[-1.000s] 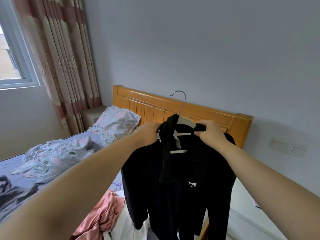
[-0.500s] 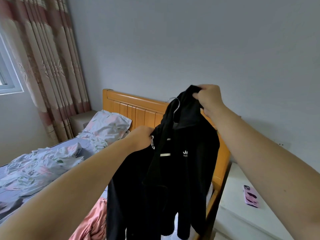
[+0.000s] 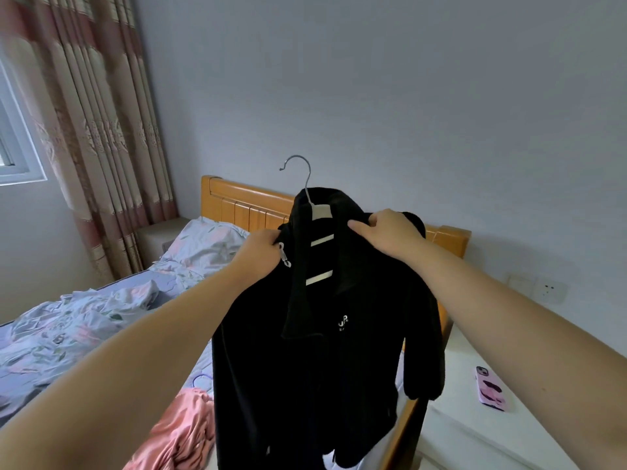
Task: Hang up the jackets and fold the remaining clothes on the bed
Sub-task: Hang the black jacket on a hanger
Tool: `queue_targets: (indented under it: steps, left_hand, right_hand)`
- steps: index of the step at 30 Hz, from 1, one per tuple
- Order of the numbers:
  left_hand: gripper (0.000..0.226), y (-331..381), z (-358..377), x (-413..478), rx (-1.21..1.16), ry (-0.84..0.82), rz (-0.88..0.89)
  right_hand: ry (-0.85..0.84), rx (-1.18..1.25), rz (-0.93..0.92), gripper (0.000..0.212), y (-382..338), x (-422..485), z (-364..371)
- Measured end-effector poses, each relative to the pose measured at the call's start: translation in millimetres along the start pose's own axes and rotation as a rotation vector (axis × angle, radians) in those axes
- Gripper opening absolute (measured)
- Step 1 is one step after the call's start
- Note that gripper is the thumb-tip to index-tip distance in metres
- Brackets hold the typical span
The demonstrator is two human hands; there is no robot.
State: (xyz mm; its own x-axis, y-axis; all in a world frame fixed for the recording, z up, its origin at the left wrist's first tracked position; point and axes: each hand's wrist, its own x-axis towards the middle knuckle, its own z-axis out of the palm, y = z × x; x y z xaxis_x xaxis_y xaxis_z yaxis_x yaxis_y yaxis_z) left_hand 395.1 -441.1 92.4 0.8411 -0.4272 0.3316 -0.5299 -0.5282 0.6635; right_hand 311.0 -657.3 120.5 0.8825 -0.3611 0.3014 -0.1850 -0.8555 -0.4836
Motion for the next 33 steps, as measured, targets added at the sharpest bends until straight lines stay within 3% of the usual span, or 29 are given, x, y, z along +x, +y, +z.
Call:
queue_targets:
  steps: [2,4,6,9,10,14,18,23,26,30,31,32,33]
  left_hand:
    - [0.022,5.5,-6.4,5.2,-0.012,-0.01,0.013]
    - [0.025,9.2,-12.7,9.4,-0.019,-0.014,0.019]
    - [0.026,12.8,-15.8,12.3,0.008,-0.04,0.049]
    - [0.027,18.4,-14.8,14.8,0.011,-0.103,0.071]
    - [0.027,18.9,-13.9,14.8,-0.009,-0.126,0.065]
    - [0.031,19.4,-10.3,15.4,-0.145,-0.187,-0.056]
    - [0.023,22.8,0.2,20.6,-0.244,0.007,-0.033]
    - [0.023,29.7,6.2,18.9,-0.002,0.061,0.095]
    - [0.022,29.2,0.7,21.8,-0.176,-0.005,-0.007]
    - [0.011,31.0,-13.2,24.4,-0.778,-0.059,-0.397]
    - [0.011,28.5,-17.9,25.1,-0.83,-0.034,-0.476]
    - [0.012,23.1,-21.7,28.2,-0.736,-0.03,-0.505]
    - [0.018,14.2,-22.2,33.4,-0.488,-0.051,-0.48]
  right_hand:
    - [0.212,-0.112,-0.101,0.038,0.6,-1.4,4.7]
    - [0.372,-0.161,-0.227,0.046,-1.7,-2.4,5.3]
    - [0.331,-0.112,-0.284,0.049,-3.3,0.9,4.4]
    - [0.087,0.054,-0.164,0.023,-8.9,5.6,1.0]
    - [0.065,0.082,-0.132,0.024,-8.7,6.6,0.6]
    - [0.204,0.017,-0.051,0.023,-2.6,5.9,6.4]
    - [0.302,-0.033,-0.02,0.022,-4.0,5.6,14.2]
    - [0.348,-0.024,-0.045,0.033,-2.9,1.7,16.5]
    - [0.335,0.005,-0.081,0.032,0.2,-2.2,17.8]
    - [0.336,0.068,-0.112,0.031,6.2,-6.4,15.6]
    - [0.342,0.083,-0.111,0.031,6.8,-7.8,13.1]
    - [0.349,0.093,-0.114,0.031,7.7,-8.8,11.2]
    - [0.354,0.093,-0.118,0.031,8.2,-10.1,9.7]
